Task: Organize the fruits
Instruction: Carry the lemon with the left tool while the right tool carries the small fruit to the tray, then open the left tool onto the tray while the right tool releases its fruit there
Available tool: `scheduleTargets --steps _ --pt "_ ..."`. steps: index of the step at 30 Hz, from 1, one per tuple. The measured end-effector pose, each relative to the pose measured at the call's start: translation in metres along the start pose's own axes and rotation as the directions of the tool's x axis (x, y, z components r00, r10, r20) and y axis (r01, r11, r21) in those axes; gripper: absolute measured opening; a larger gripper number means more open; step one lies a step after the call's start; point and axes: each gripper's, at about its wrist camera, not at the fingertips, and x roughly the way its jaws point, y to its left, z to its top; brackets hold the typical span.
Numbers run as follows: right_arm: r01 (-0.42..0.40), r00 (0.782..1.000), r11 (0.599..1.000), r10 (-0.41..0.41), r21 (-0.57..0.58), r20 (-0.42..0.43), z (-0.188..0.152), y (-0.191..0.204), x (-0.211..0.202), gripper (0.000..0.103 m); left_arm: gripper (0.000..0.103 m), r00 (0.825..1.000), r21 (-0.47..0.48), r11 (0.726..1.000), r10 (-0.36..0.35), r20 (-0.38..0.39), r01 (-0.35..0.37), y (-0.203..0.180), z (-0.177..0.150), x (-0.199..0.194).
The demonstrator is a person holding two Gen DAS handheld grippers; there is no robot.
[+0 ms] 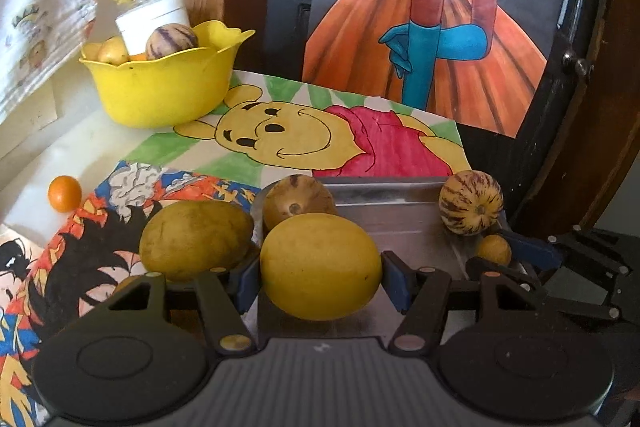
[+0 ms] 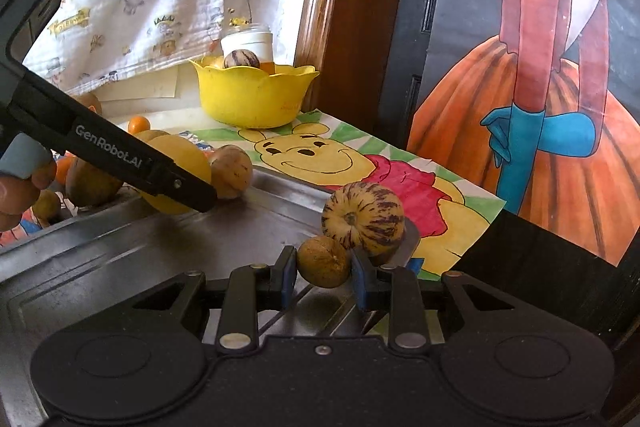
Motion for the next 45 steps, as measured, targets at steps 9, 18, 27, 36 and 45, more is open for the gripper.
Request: scheduleTargets --steps 9,18,27,36,45 --pt "0.02 1.0 0.999 -0.02 -0.027 0.006 -0.001 0.004 -0.003 0.031 0.066 1.0 0.052 0.998 0.018 -0.002 -0.018 -0.005 -0.002 0.006" --pt "0.033 0.999 0.998 -0.034 -0.058 -0.015 0.001 0.009 -0.001 0.031 0.066 0.998 0.131 0.989 0.07 0.005 -0.07 -0.01 -0.006 0.009" --pt "0.04 0.999 0.997 -0.042 -0.069 -0.027 0.002 0.013 -0.002 0.031 0.067 0.997 0.156 0.985 0.081 0.002 -0.08 -0.011 -0.007 0.009" --pt "0.046 0.998 0.997 -0.048 -0.069 -0.03 0.003 0.014 -0.006 0.034 0.072 0.997 0.127 0.989 0.072 0.002 -0.071 -0.007 -0.005 0.005" --pt "0.071 0.997 0.997 -0.072 -0.04 -0.018 0.01 0.02 -0.036 0.042 0.084 0.997 0.093 0.994 0.056 0.049 -0.061 -0.007 -0.002 -0.024"
